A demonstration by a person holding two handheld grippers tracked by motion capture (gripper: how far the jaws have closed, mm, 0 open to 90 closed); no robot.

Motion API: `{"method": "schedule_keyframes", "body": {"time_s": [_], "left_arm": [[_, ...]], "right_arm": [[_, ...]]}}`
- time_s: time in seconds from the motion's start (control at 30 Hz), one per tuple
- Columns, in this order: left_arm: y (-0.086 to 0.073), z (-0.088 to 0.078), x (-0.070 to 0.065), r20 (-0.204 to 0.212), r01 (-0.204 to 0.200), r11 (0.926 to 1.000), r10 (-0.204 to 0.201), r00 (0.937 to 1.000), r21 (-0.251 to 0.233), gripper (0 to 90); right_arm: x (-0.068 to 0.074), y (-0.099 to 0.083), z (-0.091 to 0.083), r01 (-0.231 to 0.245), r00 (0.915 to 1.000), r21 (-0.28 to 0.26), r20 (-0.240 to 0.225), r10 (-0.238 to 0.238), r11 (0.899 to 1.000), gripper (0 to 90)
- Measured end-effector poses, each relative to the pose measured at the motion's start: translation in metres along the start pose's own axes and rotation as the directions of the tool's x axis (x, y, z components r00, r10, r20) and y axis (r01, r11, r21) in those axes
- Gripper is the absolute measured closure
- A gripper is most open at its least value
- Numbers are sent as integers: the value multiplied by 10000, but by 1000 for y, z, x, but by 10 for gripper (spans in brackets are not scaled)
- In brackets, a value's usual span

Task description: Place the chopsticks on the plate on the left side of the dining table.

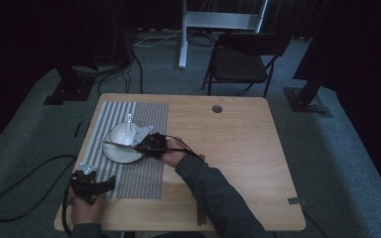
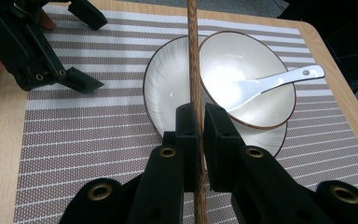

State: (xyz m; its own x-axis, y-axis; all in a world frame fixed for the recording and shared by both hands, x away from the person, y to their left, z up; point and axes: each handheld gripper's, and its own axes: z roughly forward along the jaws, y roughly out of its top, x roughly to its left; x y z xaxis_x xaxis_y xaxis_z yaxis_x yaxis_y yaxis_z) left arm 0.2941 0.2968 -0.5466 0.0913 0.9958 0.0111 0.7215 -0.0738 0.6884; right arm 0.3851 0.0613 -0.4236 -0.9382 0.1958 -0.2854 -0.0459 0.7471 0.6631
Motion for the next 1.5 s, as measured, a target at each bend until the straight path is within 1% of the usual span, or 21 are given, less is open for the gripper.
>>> {"method": "schedule_keyframes", "body": {"time_s": [0.17,0.33,0.57,0.8,0.9,1.17,1.5], "left_arm": [[0,0,0,1,-2,10000,2,10000,1,2],[0,0,0,-2,-2,10000,2,10000,3,2],[0,0,0,0,2,10000,-2,10000,5,2],[0,0,0,-3,2,10000,-2,10000,5,2],[0,0,0,-2,1,10000,-1,10000,7,2],[0,0,0,3,-3,10000,3,10000,23,2],[0,0,0,2,-2,10000,2,10000,26,3]], "right_arm": [[0,1,2,71,10000,36,-5,-71,10000,850],[0,1,5,-55,10000,22,-50,55,10000,850],[1,1,10,-41,9999,28,-101,41,10000,850],[0,-1,16,-98,9997,48,-211,99,9999,850],[0,-2,19,-23,9996,91,-282,26,10000,850],[2,-1,29,-17,9992,188,-394,24,9998,850],[5,1,36,15,9991,250,-420,-4,9997,850]]}}
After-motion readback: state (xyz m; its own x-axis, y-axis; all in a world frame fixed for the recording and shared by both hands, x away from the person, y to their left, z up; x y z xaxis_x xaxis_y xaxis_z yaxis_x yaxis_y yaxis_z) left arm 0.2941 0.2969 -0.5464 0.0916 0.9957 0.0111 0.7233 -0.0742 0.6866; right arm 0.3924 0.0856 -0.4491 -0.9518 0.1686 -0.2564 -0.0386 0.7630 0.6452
